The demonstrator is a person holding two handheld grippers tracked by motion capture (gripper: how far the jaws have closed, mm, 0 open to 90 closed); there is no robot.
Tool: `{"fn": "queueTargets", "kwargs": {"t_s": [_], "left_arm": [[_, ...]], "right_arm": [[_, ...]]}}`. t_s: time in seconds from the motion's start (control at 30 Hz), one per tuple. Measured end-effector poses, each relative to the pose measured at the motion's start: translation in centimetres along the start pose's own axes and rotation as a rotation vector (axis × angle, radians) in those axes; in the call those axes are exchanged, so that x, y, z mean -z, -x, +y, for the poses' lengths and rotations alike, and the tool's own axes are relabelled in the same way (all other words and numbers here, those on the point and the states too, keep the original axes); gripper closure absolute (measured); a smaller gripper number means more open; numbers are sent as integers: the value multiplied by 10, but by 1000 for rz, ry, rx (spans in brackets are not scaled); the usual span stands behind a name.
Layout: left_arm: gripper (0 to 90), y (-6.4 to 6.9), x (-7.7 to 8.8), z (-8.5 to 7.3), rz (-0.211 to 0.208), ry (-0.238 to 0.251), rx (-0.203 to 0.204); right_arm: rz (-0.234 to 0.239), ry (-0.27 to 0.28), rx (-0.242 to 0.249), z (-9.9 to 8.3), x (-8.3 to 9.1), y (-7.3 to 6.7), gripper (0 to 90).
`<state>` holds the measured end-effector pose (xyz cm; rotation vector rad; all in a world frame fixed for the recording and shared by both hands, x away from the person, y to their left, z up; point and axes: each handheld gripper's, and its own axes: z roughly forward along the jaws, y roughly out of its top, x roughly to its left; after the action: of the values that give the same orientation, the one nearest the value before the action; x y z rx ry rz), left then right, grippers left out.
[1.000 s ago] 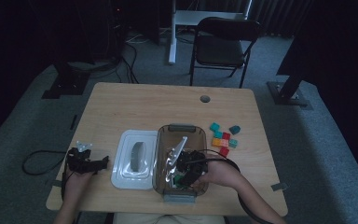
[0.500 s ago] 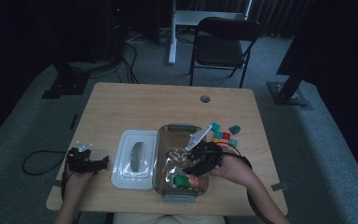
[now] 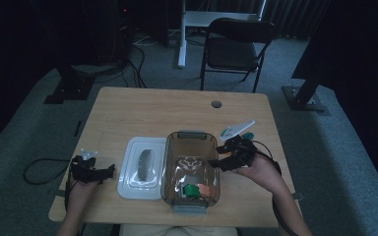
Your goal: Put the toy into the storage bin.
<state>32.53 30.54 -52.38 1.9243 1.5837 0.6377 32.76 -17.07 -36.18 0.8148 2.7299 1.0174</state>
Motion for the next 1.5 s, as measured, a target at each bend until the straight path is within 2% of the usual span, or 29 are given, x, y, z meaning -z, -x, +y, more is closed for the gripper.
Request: {"fn": "queueTargets", "kwargs": {"t_s": [0.1, 0.17, 0.27, 0.37, 0.4, 0.43, 0.47, 0.5, 0.57, 0.67, 0.8, 0.9, 1.03, 1.1, 1.13, 1.33, 1.5], "left_arm": [[9, 0, 0, 0, 0, 0, 0], [9, 0, 0, 0, 0, 0, -1], [9, 0, 0, 0, 1, 1, -1], [9, 0, 0, 0, 1, 3, 0], [9, 0, 0, 0, 1, 3, 0], [9, 0, 0, 0, 1, 3, 0], [9, 0, 0, 0, 1, 3, 0], [9, 0, 0, 0, 1, 1, -2], [10, 0, 0, 0, 1, 2, -2], [9, 0, 0, 0, 0, 2, 0], [9, 0, 0, 0, 1, 2, 0], [9, 0, 0, 0, 1, 2, 0], [9, 0, 0, 0, 0, 2, 0], [9, 0, 0, 0, 0, 2, 0], [9, 0, 0, 0, 0, 2, 0], [9, 0, 0, 0, 0, 2, 0], [9, 0, 0, 0, 0, 2, 0]], "right_arm": [[-23, 17, -18, -4, 4, 8, 411], [-58, 48, -75, -10, 10, 21, 413], [-92, 69, -130, -16, 15, 37, 424], [-106, 93, -189, -23, 18, 54, 437], [-106, 93, -189, -23, 18, 54, 437], [-132, 103, -223, -28, 19, 65, 444], [-144, 105, -239, -31, 20, 71, 444], [-144, 105, -239, -31, 20, 71, 444], [-187, 102, -271, -38, 20, 88, 452], [-222, 92, -316, -46, 17, 106, 452], [-255, 67, -400, -57, 9, 132, 452], [-289, 34, -440, -66, 0, 148, 452], [-303, 7, -472, -74, -14, 166, 452], [-315, -4, -472, -75, -17, 169, 452], [-324, -20, -476, -77, -24, 175, 452], [-360, -76, -479, -80, -43, 188, 452], [-350, -102, -492, -83, -53, 195, 452]]}}
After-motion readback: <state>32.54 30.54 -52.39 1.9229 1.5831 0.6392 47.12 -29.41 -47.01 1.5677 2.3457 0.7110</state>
